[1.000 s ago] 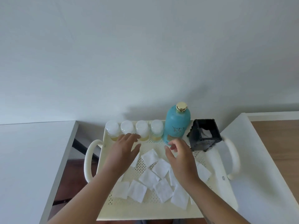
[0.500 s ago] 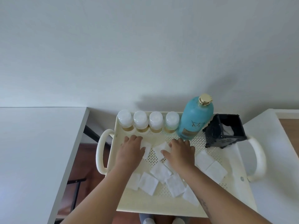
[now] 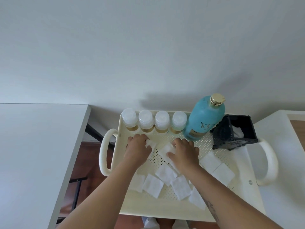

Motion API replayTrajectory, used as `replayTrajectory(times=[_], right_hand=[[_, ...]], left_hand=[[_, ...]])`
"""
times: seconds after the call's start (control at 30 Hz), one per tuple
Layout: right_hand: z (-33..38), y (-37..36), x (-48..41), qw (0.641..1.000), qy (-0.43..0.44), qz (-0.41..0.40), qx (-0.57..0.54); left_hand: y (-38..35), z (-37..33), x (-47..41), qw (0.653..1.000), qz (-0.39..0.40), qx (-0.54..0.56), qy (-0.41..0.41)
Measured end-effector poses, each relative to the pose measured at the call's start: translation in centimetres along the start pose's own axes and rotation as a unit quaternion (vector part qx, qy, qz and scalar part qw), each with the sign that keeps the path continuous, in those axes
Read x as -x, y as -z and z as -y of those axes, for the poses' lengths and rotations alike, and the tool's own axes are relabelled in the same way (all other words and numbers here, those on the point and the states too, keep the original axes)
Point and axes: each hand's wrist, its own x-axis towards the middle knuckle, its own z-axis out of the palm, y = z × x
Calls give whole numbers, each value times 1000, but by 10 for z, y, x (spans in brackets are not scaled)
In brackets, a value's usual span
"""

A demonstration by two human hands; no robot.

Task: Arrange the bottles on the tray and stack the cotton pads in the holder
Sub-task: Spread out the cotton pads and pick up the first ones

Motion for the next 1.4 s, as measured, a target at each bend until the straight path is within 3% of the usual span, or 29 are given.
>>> replayTrajectory(times=[0.2,0.37,0.53,0.87,1.03,1.4], right_hand=[[3,1,0,999,11,-1,-51],[4,8,8,988,10,-15,-156],[6,25,20,942,-19,6,-334],[4,54,50,869,-46,34,-492],[-7,73,68,865,-43,-27,-499],[-91,162,50,930,-3,-193,-312]], left_hand=[[14,3,7,993,-19,120,-4],[29,8,22,984,-21,178,5],[40,12,35,973,-19,231,1],[51,10,47,953,7,301,-31],[50,-7,47,942,32,327,-68],[32,-75,50,942,67,310,-111]])
